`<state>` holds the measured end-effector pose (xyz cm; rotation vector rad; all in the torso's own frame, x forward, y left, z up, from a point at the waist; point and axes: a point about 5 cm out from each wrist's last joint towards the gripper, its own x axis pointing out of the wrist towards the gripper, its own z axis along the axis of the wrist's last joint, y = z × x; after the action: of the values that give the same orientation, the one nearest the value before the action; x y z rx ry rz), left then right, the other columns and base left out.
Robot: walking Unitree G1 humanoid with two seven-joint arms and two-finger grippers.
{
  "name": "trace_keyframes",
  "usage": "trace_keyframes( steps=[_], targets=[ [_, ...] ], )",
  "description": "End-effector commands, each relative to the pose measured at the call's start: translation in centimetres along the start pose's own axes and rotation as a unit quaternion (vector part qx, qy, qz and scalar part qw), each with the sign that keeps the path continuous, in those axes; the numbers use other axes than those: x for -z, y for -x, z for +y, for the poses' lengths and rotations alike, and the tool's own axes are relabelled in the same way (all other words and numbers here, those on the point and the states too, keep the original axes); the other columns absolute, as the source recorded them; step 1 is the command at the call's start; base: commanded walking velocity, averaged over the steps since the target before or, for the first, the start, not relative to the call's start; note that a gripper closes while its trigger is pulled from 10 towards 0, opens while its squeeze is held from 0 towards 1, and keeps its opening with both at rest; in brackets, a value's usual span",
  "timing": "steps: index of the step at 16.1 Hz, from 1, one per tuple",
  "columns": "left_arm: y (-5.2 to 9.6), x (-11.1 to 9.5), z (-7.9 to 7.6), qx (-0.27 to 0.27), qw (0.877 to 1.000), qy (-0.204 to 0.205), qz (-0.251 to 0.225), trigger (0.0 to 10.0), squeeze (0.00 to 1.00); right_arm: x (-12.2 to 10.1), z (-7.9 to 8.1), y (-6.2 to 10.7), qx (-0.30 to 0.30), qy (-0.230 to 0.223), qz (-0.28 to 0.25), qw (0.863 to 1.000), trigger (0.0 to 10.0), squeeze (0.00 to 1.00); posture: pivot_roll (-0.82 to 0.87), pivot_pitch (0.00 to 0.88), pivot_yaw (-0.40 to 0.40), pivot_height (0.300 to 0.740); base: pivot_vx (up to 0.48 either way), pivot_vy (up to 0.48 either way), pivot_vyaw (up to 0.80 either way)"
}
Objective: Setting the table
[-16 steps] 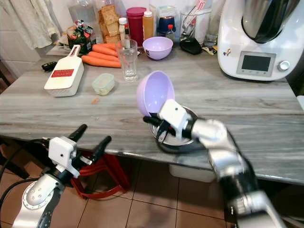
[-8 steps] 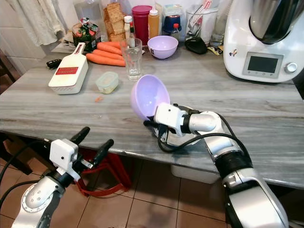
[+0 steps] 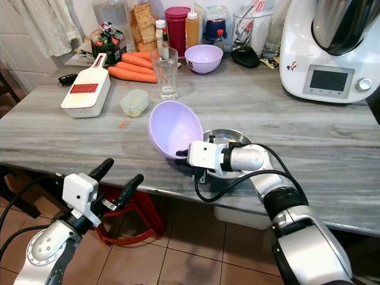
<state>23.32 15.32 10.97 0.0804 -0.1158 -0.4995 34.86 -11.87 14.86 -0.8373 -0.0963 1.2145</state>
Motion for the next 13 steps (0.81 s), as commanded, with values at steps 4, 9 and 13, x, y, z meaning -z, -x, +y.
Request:
trace_keyframes(
  steps=[4,9,13],
  targets=[
    [0.0,-0.2,-0.2,0.009,1.0,0.002,0.001,10.0,0.0,-0.3,-0.9,0.0,0.016,0.025,0.006,1.0,10.0,1.0,-0.02,0.111,0.061,0.74,0.0,0.0,0.0],
    [-0.2,-0.2,-0.2,0.006,1.0,0.004,0.002,10.0,0.0,0.1,-1.4,0.1,0.048,0.044,0.029,0.997,10.0,0.97,-0.02,0.108,0.06,0.74,0.0,0.0,0.0],
    [-0.2,-0.4,-0.5,0.021,1.0,0.017,-0.006,10.0,0.0,-0.7,-2.7,0.2,0.097,0.043,0.006,0.994,10.0,0.98,-0.01,0.105,0.059,0.74,0.0,0.0,0.0]
  ],
)
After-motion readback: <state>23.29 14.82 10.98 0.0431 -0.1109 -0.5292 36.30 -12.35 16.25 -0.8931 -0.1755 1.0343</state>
